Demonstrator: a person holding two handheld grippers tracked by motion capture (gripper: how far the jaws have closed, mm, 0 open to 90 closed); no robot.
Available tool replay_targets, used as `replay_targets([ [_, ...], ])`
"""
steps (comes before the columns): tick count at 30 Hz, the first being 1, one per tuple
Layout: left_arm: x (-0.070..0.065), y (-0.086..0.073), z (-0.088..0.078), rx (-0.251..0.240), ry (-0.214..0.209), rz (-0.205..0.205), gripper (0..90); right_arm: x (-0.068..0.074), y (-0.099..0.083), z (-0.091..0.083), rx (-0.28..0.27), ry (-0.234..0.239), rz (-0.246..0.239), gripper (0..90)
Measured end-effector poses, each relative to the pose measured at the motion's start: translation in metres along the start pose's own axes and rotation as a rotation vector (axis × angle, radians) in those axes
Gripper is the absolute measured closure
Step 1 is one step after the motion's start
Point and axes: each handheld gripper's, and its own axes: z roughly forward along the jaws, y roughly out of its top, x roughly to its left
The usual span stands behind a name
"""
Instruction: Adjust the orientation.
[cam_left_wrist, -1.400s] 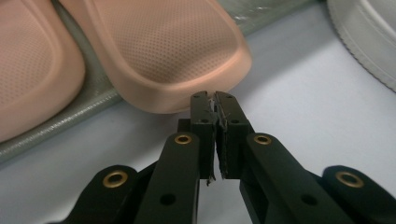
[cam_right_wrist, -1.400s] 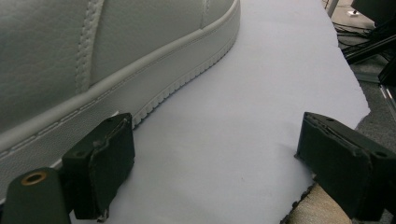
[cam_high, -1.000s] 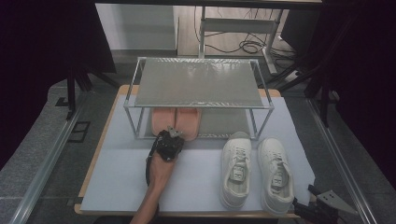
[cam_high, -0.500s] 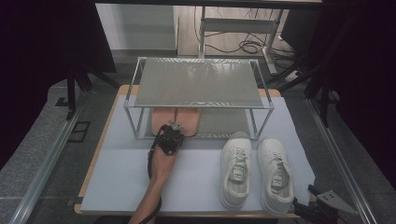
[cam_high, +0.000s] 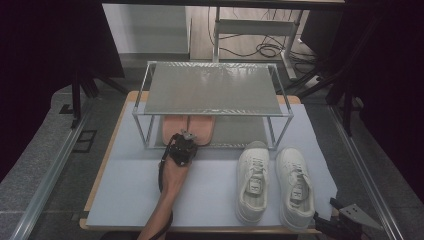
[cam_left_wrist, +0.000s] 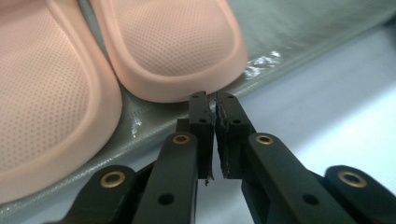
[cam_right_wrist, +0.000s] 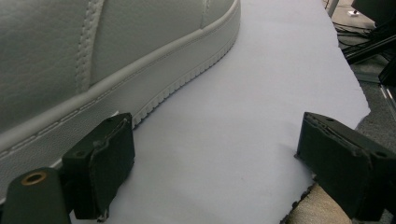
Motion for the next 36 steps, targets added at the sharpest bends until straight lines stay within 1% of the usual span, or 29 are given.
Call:
replay_targets([
  [3, -0.002, -0.001, -0.006, -0.013, -0.015, 0.011, 81.9, 0.0, 0.0, 0.0, 0.001, 0.001, -0.001, 11.5],
  [7, -0.005, -0.003, -0.017, -0.028, -0.027, 0.022, 72.6, 0.0, 0.0, 0.0, 0.001, 0.001, 0.0, 11.5],
  [10, -0.005, -0.004, -0.023, -0.034, -0.037, 0.02, 66.5, 0.0, 0.0, 0.0, 0.0, 0.0, 0.0, 11.5],
  [12, -0.005, -0.006, -0.028, -0.027, -0.042, 0.026, 60.7, 0.0, 0.0, 0.0, 0.001, 0.0, -0.001, 11.5],
  [14, -0.006, -0.009, -0.035, -0.027, -0.038, 0.042, 57.3, 0.0, 0.0, 0.0, 0.001, 0.001, 0.0, 11.5],
  [16, -0.006, -0.011, -0.039, -0.026, -0.045, 0.043, 52.8, 0.0, 0.0, 0.0, 0.0, 0.0, 0.0, 11.5],
  [19, -0.007, -0.015, -0.049, -0.024, -0.053, 0.056, 48.4, 0.0, 0.0, 0.0, 0.0, 0.0, 0.0, 11.5],
  [25, -0.009, -0.026, -0.067, -0.032, -0.095, 0.053, 36.6, 0.0, 0.0, 0.0, 0.0, 0.0, 0.0, 11.5],
  [26, -0.01, -0.029, -0.071, -0.039, -0.096, 0.056, 35.5, 0.0, 0.0, 0.0, 0.0, 0.0, 0.0, 11.5],
  [28, -0.01, -0.033, -0.076, -0.04, -0.093, 0.058, 29.2, 0.0, 0.0, 0.0, 0.0, 0.0, 0.0, 11.5],
  [30, -0.009, -0.038, -0.084, -0.052, -0.102, 0.054, 27.4, 0.0, 0.0, 0.0, 0.0, -0.001, 0.0, 11.5],
  [31, -0.008, -0.04, -0.087, -0.052, -0.104, 0.049, 24.2, 0.0, 0.0, 0.0, 0.0, -0.001, 0.0, 11.5],
  [36, -0.005, -0.051, -0.098, -0.062, -0.122, 0.035, 18.4, 0.0, 0.0, 0.0, -0.001, -0.002, 0.001, 11.5],
])
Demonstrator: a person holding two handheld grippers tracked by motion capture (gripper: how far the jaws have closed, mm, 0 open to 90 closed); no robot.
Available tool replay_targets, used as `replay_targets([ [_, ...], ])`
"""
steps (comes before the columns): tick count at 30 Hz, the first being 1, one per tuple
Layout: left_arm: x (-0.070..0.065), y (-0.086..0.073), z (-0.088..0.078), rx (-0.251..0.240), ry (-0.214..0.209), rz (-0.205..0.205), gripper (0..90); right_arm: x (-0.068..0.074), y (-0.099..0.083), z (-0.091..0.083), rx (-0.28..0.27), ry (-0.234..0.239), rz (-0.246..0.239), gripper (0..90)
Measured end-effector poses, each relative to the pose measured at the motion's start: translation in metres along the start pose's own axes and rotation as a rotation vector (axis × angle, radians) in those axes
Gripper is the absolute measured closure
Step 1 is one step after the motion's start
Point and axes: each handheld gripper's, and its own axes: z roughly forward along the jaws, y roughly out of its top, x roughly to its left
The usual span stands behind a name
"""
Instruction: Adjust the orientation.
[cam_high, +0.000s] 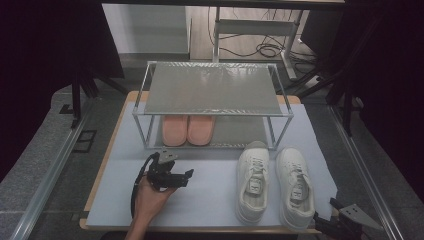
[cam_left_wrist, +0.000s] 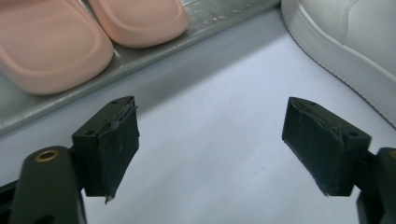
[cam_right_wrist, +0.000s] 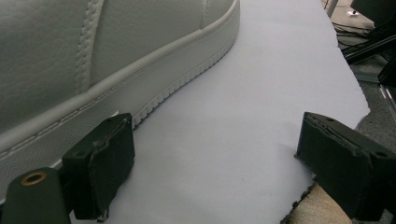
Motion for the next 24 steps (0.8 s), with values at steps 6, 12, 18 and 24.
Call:
replay_targets([
  [6, -0.001, -0.015, -0.007, 0.023, 0.012, 0.019, 13.1, 0.0, 0.0, 0.0, 0.0, 0.0, 0.0, 11.5],
  [12, 0.003, -0.035, -0.011, 0.038, 0.017, 0.011, 11.9, 0.0, 0.0, 0.0, 0.0, 0.0, 0.0, 11.5],
  [18, 0.01, -0.056, -0.014, 0.045, 0.043, 0.001, 11.8, 0.0, 0.001, 0.0, 0.006, 0.001, 0.001, 11.5],
  [24, 0.016, -0.076, -0.012, 0.07, 0.07, -0.013, 11.9, 0.0, 0.002, 0.0, 0.016, 0.003, -0.003, 11.5],
])
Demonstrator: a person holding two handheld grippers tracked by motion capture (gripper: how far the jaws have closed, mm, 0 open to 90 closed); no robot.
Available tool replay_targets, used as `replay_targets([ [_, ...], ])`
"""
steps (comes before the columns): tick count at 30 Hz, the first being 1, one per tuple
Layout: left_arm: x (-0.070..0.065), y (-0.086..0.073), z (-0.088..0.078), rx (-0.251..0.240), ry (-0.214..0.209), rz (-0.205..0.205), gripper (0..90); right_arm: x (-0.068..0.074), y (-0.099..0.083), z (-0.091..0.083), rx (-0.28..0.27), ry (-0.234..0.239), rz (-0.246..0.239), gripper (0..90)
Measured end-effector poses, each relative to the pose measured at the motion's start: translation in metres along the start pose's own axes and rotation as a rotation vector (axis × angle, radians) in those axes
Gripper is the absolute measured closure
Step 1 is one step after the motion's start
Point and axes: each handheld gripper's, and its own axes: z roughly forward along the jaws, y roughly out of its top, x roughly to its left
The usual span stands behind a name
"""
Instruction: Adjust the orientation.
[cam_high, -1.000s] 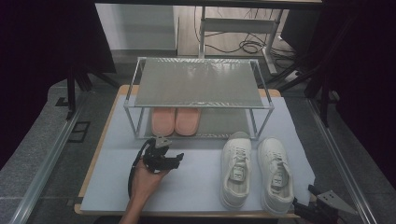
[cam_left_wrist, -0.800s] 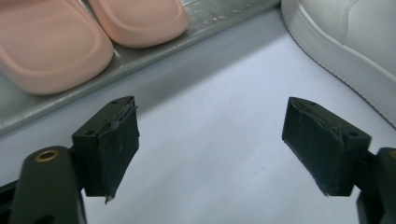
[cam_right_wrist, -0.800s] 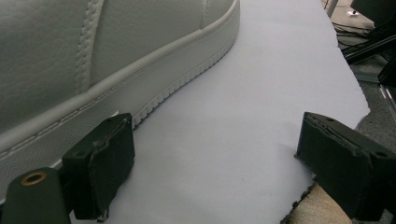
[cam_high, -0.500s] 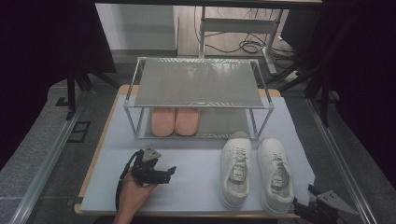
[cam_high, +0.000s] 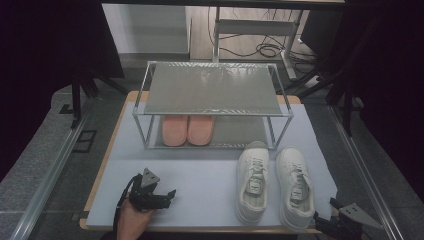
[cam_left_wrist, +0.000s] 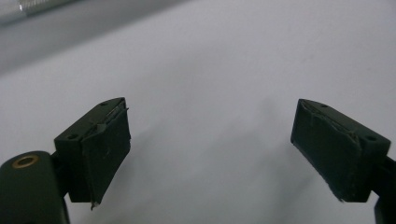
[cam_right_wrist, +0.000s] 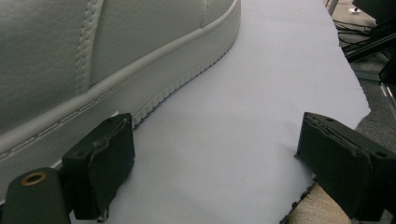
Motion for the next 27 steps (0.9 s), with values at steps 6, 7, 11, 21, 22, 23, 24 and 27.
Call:
replay_targets([
  [6, 0.0, -0.006, 0.003, 0.011, 0.011, 0.005, 11.9, 0.0, 0.002, 0.0, 0.011, 0.002, -0.002, 11.7],
  [7, 0.0, -0.005, 0.004, 0.017, 0.015, 0.009, 12.2, 0.0, 0.002, 0.0, 0.011, 0.002, -0.002, 11.7],
  [11, -0.001, -0.006, 0.004, 0.01, 0.018, 0.006, 12.9, -0.001, 0.003, 0.0, 0.023, 0.004, -0.008, 11.9],
  [21, -0.001, -0.007, 0.003, 0.005, 0.022, 0.006, 13.2, 0.001, 0.009, -0.002, 0.053, -0.007, -0.01, 13.4],
  [22, -0.001, -0.007, 0.003, 0.005, 0.022, 0.006, 13.2, 0.001, 0.01, -0.003, 0.053, -0.006, -0.009, 13.5],
  [23, -0.001, -0.007, 0.003, 0.004, 0.023, 0.007, 13.2, 0.0, 0.011, -0.004, 0.054, -0.003, -0.007, 13.6],
  [24, -0.001, -0.007, 0.003, 0.004, 0.023, 0.007, 13.3, 0.0, 0.012, -0.006, 0.051, 0.0, -0.004, 13.7],
  [27, -0.001, -0.007, 0.003, 0.003, 0.024, 0.007, 13.3, -0.003, 0.017, -0.01, 0.038, 0.008, 0.016, 14.1],
])
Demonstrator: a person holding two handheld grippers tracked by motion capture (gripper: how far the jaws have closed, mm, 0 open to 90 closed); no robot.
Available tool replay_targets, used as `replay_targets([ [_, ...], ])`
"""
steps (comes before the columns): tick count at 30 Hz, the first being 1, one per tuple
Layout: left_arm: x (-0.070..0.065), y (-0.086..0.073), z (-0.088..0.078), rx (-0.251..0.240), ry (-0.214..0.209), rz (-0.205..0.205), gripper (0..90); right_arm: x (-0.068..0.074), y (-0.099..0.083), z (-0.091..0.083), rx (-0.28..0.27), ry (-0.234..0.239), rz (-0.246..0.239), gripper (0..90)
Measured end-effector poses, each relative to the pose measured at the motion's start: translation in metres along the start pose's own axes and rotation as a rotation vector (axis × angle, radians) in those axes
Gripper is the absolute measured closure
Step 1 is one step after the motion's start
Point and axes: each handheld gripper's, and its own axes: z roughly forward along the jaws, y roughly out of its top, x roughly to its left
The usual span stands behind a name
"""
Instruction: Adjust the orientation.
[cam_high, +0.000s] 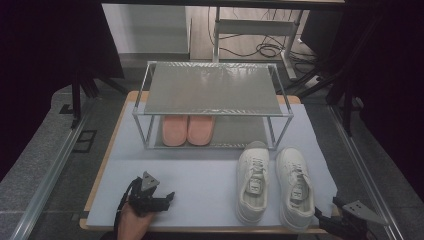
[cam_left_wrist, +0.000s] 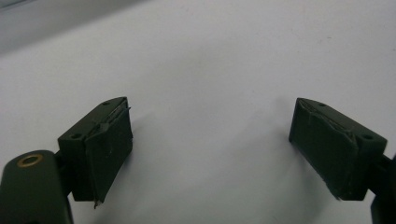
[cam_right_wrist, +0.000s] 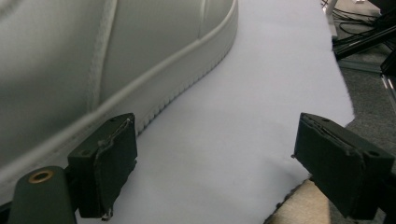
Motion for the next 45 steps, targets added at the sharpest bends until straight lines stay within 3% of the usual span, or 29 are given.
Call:
replay_targets([
  [5, 0.0, 0.0, 0.0, -0.001, 0.002, 0.0, 13.3, -0.002, 0.01, -0.008, -0.006, 0.027, 0.009, 14.9],
  [15, -0.001, 0.0, 0.0, -0.003, 0.006, 0.001, 13.4, -0.004, 0.036, -0.021, 0.019, 0.081, -0.047, 17.7],
  [22, -0.001, -0.001, 0.0, -0.004, 0.006, 0.001, 13.5, -0.006, 0.059, -0.027, 0.023, 0.091, -0.081, 16.9],
  [32, -0.001, -0.001, 0.0, -0.004, 0.006, -0.001, 13.5, 0.001, 0.101, -0.036, 0.03, 0.17, -0.135, 14.3],
  [40, -0.001, -0.001, 0.0, -0.005, 0.008, 0.0, 13.5, 0.023, 0.135, -0.02, 0.176, 0.226, -0.206, 18.0],
  [45, -0.001, -0.001, 0.0, -0.005, 0.007, -0.001, 13.5, 0.035, 0.15, -0.012, 0.2, 0.266, -0.236, 26.6],
])
